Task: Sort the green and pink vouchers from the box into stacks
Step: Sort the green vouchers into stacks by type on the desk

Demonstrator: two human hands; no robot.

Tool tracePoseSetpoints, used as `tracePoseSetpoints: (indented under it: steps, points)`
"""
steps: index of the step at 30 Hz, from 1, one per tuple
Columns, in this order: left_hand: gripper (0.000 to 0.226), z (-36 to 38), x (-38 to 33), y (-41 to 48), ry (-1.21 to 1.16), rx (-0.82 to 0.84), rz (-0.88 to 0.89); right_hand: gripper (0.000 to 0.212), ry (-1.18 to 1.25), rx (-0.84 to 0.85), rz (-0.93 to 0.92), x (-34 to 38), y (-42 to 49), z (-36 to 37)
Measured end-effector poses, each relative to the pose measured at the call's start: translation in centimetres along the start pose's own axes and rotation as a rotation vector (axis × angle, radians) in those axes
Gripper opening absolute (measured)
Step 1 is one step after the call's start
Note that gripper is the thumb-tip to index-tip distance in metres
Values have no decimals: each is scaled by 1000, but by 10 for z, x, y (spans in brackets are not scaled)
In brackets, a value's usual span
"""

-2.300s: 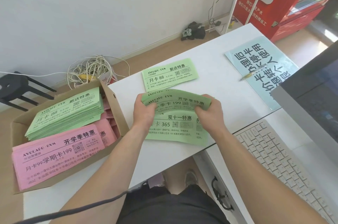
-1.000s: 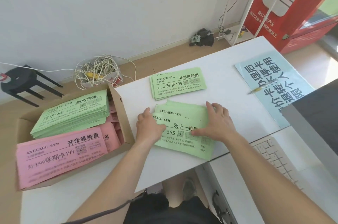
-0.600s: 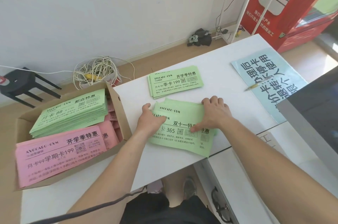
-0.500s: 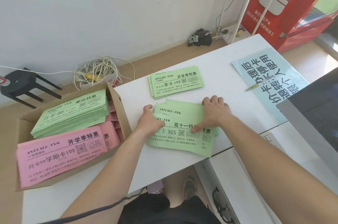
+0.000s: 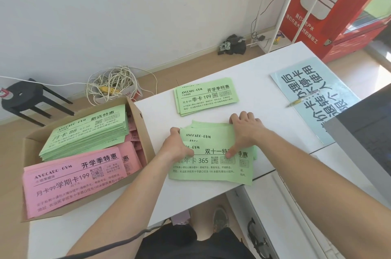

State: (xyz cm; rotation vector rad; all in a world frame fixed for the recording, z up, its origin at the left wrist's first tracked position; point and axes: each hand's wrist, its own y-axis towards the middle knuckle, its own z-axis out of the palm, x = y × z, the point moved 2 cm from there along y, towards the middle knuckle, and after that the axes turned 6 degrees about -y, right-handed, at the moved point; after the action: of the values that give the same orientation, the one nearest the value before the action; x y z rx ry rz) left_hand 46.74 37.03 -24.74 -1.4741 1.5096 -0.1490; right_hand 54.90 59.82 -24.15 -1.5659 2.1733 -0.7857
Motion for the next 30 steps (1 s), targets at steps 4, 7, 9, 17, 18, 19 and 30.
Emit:
tracePoseSetpoints:
  steps: [4,7,9,17,18,19,30]
  points:
    - [92,0,8,-5,20,-11,-26,134,-83,-15,-78,9,5,-10]
    - [111,1,10,-13,90,-54,30,140,-108,-31,-97,12,6,-13]
    - [112,1,8,-20,207,-146,128,136,-124,-79,-104,13,1,-9]
    - [137,22,11,-42,721,20,459,103,-16,-162,-214,34,-17,5]
    - [140,27,16,-41,772,26,466,94,13,-148,-206,36,-12,4]
    - [141,31,19,-39,809,15,478,86,32,-134,-199,39,-6,4]
    - [118,29,13,-15,694,-142,552,68,2,-135,-221,39,10,-1]
